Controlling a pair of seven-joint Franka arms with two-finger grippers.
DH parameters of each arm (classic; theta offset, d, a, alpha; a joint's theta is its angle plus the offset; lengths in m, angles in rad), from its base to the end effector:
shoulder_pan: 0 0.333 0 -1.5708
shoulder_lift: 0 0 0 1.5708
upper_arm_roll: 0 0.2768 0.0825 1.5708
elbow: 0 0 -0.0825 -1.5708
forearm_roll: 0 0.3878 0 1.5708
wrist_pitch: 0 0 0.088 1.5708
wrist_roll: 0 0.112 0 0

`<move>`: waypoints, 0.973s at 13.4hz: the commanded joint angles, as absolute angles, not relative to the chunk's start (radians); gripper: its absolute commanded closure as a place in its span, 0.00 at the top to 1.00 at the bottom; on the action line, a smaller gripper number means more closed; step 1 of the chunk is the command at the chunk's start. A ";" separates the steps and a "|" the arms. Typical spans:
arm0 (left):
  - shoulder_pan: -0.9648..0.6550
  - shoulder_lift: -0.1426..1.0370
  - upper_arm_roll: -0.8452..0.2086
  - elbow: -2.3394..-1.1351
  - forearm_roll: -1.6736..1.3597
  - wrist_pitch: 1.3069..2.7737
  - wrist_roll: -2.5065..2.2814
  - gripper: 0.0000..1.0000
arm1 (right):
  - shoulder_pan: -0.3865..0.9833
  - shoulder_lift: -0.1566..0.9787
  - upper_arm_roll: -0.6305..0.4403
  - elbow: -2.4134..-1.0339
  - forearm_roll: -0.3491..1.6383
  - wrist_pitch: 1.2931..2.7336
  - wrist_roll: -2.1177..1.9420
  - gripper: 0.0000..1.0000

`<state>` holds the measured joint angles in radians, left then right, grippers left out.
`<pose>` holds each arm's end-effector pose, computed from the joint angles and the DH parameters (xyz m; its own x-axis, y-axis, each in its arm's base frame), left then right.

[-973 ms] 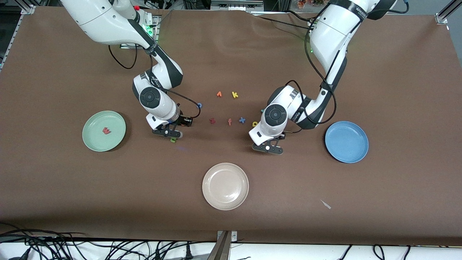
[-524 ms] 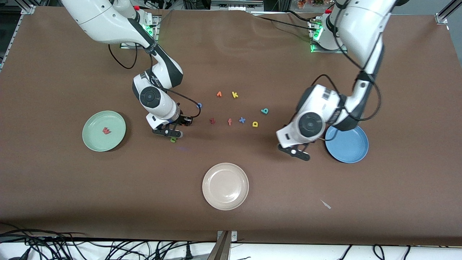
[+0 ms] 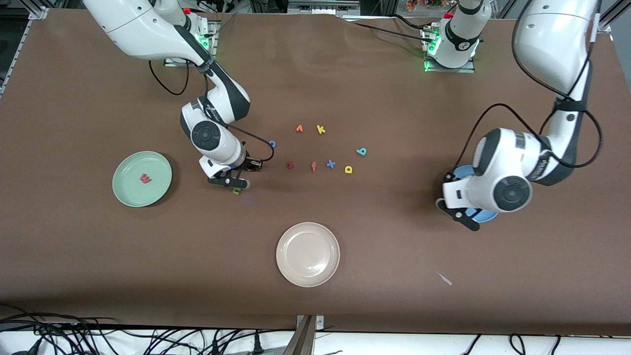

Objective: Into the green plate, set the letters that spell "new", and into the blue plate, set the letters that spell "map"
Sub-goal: 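Place the e on the green plate while the left gripper places the E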

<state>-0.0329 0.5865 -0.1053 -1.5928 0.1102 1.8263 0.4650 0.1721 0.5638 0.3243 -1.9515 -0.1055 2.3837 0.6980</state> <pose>0.6275 -0.0726 0.2300 0.7457 -0.5841 -0.3206 -0.5781 -0.8064 0.1245 0.5176 0.2827 0.1510 0.9776 -0.1558 -0.1415 -0.1603 -0.9869 -0.0204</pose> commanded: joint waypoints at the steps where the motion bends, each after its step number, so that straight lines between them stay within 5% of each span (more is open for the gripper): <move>1: 0.023 0.587 -0.121 -1.640 0.127 1.841 0.564 0.06 | 0.164 0.522 0.287 -1.899 -0.110 2.266 0.640 0.08; 6: 0.060 0.614 -0.126 -1.795 0.115 2.074 0.634 0.16 | 0.164 0.428 0.143 -1.927 -0.110 2.152 0.378 0.08; 7: 0.060 0.612 -0.126 -1.833 0.115 2.127 0.634 0.41 | 0.164 0.414 0.118 -1.942 -0.110 2.154 0.324 0.08; 8: 0.063 0.609 -0.126 -1.851 0.115 2.158 0.638 0.92 | 0.164 0.394 0.097 -1.962 -0.110 2.157 0.284 0.08; 9: 0.061 0.588 -0.126 -1.853 0.117 2.154 0.643 1.00 | 0.164 0.371 0.068 -1.986 -0.110 2.164 0.231 0.08; 13: 0.018 0.505 -0.141 -1.797 0.115 1.998 0.600 1.00 | 0.164 0.315 -0.087 -2.110 -0.110 2.270 -0.026 0.08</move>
